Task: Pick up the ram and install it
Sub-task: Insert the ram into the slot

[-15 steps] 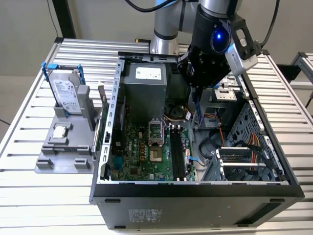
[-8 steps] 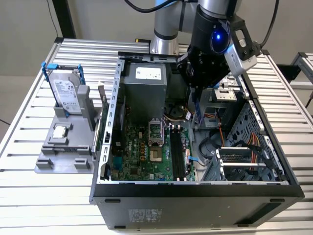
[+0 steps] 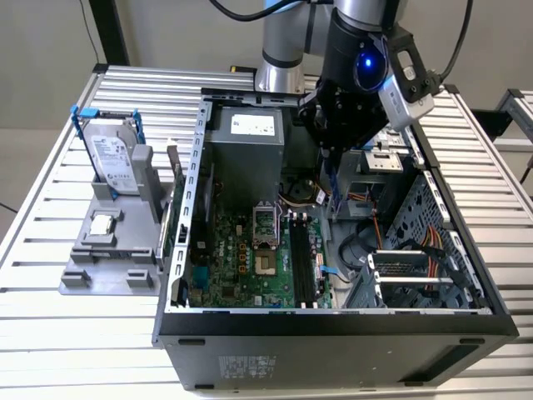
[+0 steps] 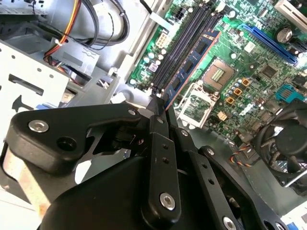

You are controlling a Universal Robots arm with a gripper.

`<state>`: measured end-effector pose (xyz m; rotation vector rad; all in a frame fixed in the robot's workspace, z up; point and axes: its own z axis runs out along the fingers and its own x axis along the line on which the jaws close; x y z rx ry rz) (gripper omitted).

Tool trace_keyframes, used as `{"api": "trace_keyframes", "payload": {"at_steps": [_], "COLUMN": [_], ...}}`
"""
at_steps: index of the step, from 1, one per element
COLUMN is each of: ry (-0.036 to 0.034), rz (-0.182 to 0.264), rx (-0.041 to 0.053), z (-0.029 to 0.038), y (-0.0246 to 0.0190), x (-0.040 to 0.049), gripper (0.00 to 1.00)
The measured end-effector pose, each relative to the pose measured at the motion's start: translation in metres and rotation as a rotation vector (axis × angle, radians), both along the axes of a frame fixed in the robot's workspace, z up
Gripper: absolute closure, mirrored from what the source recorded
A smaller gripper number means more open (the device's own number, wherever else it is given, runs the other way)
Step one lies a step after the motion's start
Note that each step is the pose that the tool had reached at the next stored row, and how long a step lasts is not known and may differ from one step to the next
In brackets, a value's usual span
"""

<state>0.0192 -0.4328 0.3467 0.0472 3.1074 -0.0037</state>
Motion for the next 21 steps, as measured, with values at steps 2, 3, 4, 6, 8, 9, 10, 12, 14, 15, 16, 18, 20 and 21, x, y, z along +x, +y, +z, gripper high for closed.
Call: {"api": "trace_keyframes", "payload": {"at_steps": [2,3,4,6,8,9,10,12,14,15,16,18,20,21], "ry": [0.0000,0.0000,0.0000,0.0000,0.0000,0.0001,0.0000,0.0000,0.0001,0.0004,0.0017,0.0110,0.0204,0.0204], "rz": [0.000,0.000,0.000,0.000,0.000,0.000,0.000,0.000,0.000,0.000,0.000,0.000,0.000,0.000], "rx": [0.0000,0.0001,0.0000,-0.0001,-0.0001,-0.0001,0.0000,0.0002,0.0001,0.0000,0.0000,0.0001,0.0000,0.0000], "z": [0.0000,-0.0002,-0.0003,-0.0007,-0.0010,-0.0011,-0.0013,-0.0022,-0.0035,-0.0039,-0.0044,-0.0052,-0.0057,-0.0057], "y": [0.0000,0.0001,0.0001,0.0000,0.0000,0.0000,0.0000,0.0000,0.0000,0.0000,0.0000,0.0000,0.0000,0.0000], "x": [-0.0003,-0.0003,-0.0003,-0.0003,-0.0003,-0.0003,-0.0003,-0.0003,-0.0003,-0.0003,-0.0004,-0.0003,-0.0003,-0.0003], "gripper": [1.00,1.00,1.00,1.00,1.00,1.00,1.00,1.00,1.00,1.00,1.00,1.00,1.00,1.00]}}
